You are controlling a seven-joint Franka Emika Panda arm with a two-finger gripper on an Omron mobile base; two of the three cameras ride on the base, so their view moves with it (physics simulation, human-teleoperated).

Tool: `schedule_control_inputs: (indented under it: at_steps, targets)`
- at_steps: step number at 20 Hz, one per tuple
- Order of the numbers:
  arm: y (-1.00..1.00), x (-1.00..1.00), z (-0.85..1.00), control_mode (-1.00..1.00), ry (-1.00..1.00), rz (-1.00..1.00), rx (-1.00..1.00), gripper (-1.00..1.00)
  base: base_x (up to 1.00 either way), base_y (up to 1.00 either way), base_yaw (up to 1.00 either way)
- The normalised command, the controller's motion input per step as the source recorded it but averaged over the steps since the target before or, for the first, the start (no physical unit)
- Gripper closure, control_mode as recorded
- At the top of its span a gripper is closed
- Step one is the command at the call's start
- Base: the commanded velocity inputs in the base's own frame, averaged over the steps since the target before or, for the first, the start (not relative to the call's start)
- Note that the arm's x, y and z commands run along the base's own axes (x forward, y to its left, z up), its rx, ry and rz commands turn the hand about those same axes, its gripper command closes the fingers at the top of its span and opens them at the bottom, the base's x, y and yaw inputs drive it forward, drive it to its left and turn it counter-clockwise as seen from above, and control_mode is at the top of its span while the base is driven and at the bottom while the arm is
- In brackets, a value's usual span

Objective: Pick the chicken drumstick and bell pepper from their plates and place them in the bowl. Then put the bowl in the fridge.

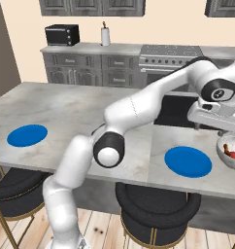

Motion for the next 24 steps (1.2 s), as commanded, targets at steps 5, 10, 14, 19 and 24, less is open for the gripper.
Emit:
schedule_control_inputs:
  at_steps: [5, 10, 14, 19, 24]
  targets:
    - [0.79, -0.49, -0.74, -1.0, -0.29, 0.0, -0.54, -1.0, 0.0, 0.0, 0.0]
    - [0.67, 0.04, -0.68, -1.0, -0.03, 0.0, -0.62, -1.0, 0.0, 0.0, 0.0]
    - [0.36, 0.35, -0.18, -1.0, 0.22, 0.0, -0.55, -1.0, 0.0, 0.0, 0.0]
    - [0.04, 0.37, -0.04, -1.0, 0.24, 0.0, -0.33, -1.0, 0.0, 0.0, 0.0]
    - [-0.21, 0.27, 0.0, -1.0, 0.26, 0.0, -0.07, -1.0, 0.0, 0.0, 0.0]
